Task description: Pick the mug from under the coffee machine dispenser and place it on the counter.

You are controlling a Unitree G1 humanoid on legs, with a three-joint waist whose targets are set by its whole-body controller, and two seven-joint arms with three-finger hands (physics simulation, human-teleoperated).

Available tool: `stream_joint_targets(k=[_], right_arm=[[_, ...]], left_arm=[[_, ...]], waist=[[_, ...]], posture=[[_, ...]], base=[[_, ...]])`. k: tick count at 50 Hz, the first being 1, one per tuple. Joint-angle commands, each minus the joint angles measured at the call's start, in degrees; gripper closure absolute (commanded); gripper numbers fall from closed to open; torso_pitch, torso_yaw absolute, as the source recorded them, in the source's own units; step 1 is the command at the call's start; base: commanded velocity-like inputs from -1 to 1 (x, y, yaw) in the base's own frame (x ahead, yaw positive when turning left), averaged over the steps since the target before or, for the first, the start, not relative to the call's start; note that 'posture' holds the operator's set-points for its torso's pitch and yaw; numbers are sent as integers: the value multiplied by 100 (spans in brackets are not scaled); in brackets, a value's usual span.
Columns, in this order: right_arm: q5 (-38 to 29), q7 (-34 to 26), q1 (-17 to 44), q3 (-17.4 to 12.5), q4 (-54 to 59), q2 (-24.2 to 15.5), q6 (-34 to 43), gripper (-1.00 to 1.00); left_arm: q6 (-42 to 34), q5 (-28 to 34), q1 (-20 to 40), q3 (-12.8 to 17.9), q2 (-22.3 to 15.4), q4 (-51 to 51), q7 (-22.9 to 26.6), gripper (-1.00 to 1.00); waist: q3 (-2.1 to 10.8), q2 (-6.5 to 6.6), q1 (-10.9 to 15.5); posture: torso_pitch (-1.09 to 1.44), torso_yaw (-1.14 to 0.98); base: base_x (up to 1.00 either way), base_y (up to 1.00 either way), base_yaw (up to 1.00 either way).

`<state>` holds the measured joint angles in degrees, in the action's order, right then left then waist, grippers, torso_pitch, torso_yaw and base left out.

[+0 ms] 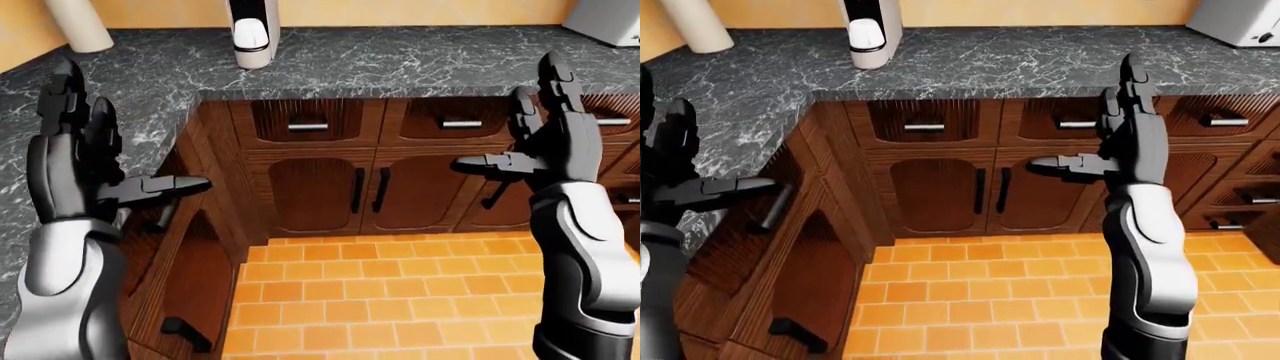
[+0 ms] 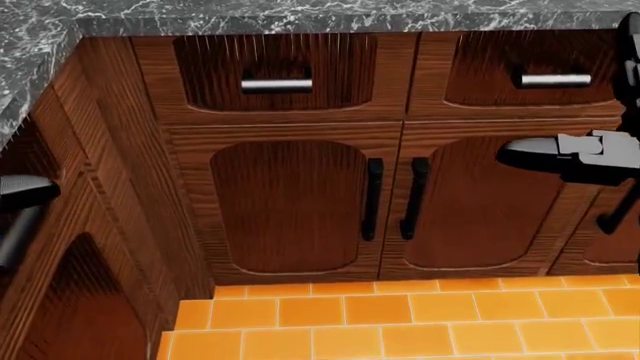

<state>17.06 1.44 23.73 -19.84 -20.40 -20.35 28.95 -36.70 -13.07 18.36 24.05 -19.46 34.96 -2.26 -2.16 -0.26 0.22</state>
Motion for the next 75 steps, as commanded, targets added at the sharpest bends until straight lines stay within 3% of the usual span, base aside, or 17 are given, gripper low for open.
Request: stream_joint_targets(k=[1, 11, 12, 22, 26, 28, 33, 38, 40, 43, 50, 53, 61, 64, 66, 69, 75], right_arm=[[76, 46, 198, -109, -168, -141, -143, -100], [189, 87, 315, -182, -194, -369, -104, -100], [198, 89, 322, -190, -197, -379, -95, -100], [146, 75, 329, -189, -190, -414, -129, -100], [144, 67, 350, -191, -207, -433, -108, -100], [105, 44, 344, -175, -193, -437, -142, -100], [114, 28, 369, -194, -206, -457, -119, -100], [98, 19, 373, -192, -249, -462, -95, -100], [100, 25, 386, -200, -262, -469, -73, -100], [103, 29, 385, -201, -266, -468, -53, -100], [125, 42, 418, -211, -286, -487, 18, -100], [139, 45, 426, -219, -287, -498, 44, -100], [158, 52, 426, -220, -308, -509, 74, -100], [169, 59, 427, -227, -323, -511, 101, -100], [197, 74, 452, -240, -319, -520, 135, -100], [215, 86, 468, -242, -315, -535, 155, -100], [247, 105, 483, -247, -331, -552, 195, -100]], left_arm=[[78, -89, 153, 89, -141, 171, -35, -100], [-113, -233, 259, 202, -359, 208, -103, -100], [-123, -237, 263, 210, -370, 209, -109, -100], [-229, -300, 284, 262, -435, 288, -159, -100], [-253, -325, 300, 280, -453, 300, -174, -100], [-262, -345, 303, 289, -461, 305, -182, -100], [-240, -357, 288, 270, -451, 296, -194, -100], [-274, -384, 308, 287, -468, 319, -207, -100], [-274, -393, 307, 276, -463, 322, -213, -100], [-278, -411, 316, 288, -476, 318, -219, -100], [-287, -453, 325, 311, -504, 321, -237, -100], [-294, -461, 322, 313, -508, 328, -246, -100], [-310, -474, 331, 316, -519, 339, -262, -100], [-318, -479, 335, 314, -519, 346, -271, -100], [-348, -500, 361, 327, -537, 354, -283, -100], [-365, -521, 373, 330, -546, 366, -296, -100], [-367, -552, 368, 354, -563, 367, -310, -100]], waist=[[114, 7, -2], [98, 19, 2], [205, 39, -8], [-49, 10, -28], [-18, 152, -27], [27, 398, -41], [43, 312, -1], [2, 18, 68], [75, -270, 87], [-15, -269, 32], [-75, 76, -73], [91, 473, -110], [44, 208, 32], [18, -13, 69], [100, -314, 84], [45, -317, 32], [19, -42, -36]], posture=[[0, 0], [0, 0], [0, 0], [0, 0], [0, 0], [0, 0], [0, 0], [0, 0], [0, 0], [0, 0], [0, 0], [0, 0], [0, 0], [0, 0], [0, 0], [0, 0], [0, 0]], base=[[0, 0, 0], [0, 0, 0], [9, 0, 0], [17, 0, 0], [23, 0, 0], [25, 0, 0], [27, 0, 0], [29, 0, 0], [29, 0, 0], [29, 0, 0], [28, 0, 0], [23, 1, 0], [24, 2, 0], [23, 2, 0], [23, 3, 0], [20, 4, 0], [18, 4, 0]])
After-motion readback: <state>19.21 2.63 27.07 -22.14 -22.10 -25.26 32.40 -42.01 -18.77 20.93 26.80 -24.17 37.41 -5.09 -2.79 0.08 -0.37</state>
